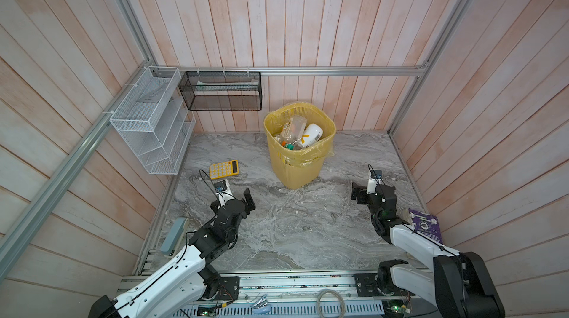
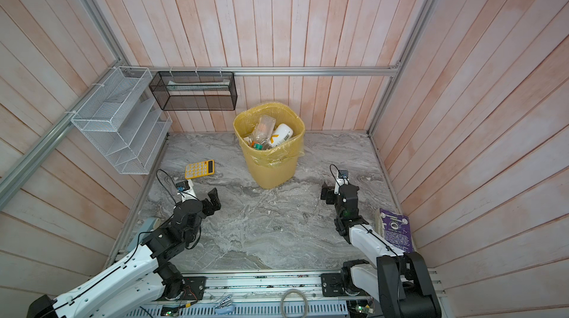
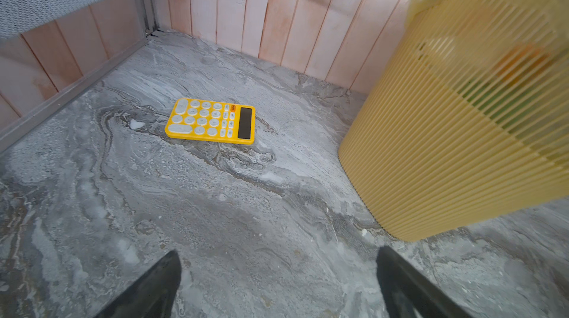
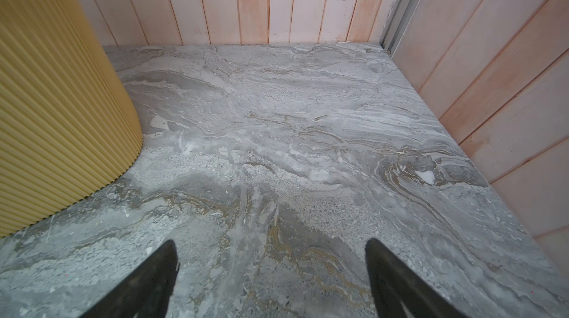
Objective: Throw the plastic bottles in the bin
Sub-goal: Reset both arms
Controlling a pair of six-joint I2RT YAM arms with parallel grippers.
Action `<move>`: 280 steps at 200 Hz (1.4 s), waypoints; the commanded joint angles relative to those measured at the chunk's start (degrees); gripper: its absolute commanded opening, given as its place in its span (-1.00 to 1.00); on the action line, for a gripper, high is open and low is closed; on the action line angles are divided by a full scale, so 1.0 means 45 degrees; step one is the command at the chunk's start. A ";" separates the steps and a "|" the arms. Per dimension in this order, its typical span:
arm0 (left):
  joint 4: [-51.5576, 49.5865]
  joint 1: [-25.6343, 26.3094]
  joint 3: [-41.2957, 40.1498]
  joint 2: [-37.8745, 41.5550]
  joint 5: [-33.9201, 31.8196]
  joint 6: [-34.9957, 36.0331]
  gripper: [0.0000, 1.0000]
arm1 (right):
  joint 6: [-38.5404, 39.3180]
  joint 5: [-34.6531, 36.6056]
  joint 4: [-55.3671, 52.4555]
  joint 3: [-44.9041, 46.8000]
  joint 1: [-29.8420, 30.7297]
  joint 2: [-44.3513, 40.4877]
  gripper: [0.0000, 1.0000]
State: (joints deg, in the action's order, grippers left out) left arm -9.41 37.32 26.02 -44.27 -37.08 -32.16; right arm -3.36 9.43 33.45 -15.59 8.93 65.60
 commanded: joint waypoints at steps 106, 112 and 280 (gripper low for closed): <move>0.6231 -0.2294 -0.1134 -0.1324 -0.1989 0.5885 1.00 | 0.1249 -0.1408 0.5775 -0.0071 -0.0577 0.3205 0.55; 0.6358 -0.2465 -0.1153 -0.1437 -0.1858 0.5874 1.00 | 0.1183 -0.1428 0.5886 -0.0055 -0.0668 0.3214 0.55; 1.7985 -0.8149 -0.3558 -0.8972 0.5701 0.6301 1.00 | 0.0491 -0.1747 0.8753 0.0560 -0.1754 0.4986 1.00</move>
State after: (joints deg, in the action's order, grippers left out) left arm 58.13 4.32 11.38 -77.95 -22.37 -0.97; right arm -0.69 2.11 71.18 -12.99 1.23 88.38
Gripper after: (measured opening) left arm 0.998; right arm 0.997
